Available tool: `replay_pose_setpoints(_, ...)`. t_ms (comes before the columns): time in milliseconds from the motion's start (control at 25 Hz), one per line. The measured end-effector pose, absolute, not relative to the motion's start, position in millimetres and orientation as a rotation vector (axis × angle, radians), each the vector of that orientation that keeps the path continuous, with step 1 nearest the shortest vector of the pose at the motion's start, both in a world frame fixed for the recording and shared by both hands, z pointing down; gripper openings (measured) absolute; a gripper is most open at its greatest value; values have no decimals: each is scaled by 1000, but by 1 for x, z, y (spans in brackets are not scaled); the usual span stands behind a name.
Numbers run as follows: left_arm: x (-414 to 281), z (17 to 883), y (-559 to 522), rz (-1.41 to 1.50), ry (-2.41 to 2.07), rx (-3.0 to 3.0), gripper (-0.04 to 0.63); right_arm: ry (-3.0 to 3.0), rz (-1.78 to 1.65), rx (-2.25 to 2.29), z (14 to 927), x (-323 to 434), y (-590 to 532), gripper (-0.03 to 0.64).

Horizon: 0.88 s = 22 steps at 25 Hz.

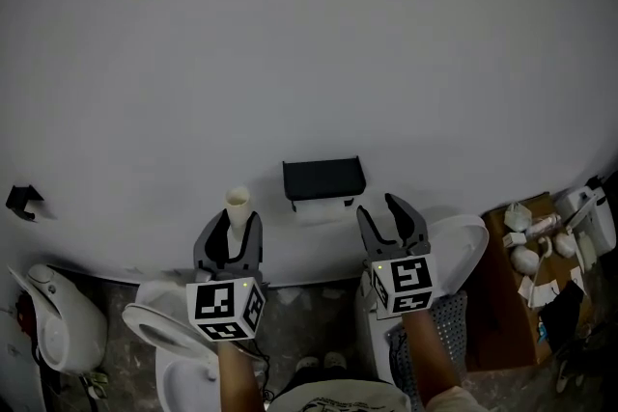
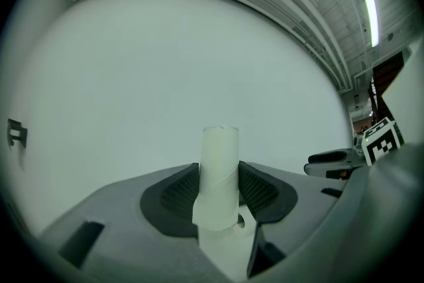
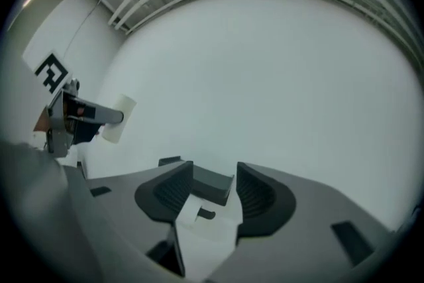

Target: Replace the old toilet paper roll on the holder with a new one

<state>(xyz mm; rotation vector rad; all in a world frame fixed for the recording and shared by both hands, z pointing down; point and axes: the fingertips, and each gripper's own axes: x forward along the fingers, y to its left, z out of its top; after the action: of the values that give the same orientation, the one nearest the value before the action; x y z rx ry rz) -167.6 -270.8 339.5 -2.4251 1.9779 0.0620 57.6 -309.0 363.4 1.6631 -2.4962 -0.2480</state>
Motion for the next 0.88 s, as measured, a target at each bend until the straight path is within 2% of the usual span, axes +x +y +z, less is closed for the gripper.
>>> replay_pose_setpoints(280, -159, 338, -271, 93, 1991, -2414, 186, -2572, -133, 1808, 350, 74, -298, 114)
replay_pose_setpoints(480, -160, 339, -269, 95, 2007, -2406, 186, -2564, -55, 1893, 354, 80, -296, 25)
replay_pose_setpoints(880, -161, 339, -266, 95, 2024, -2398, 186, -2553, -11, 1932, 356, 82, -298, -8)
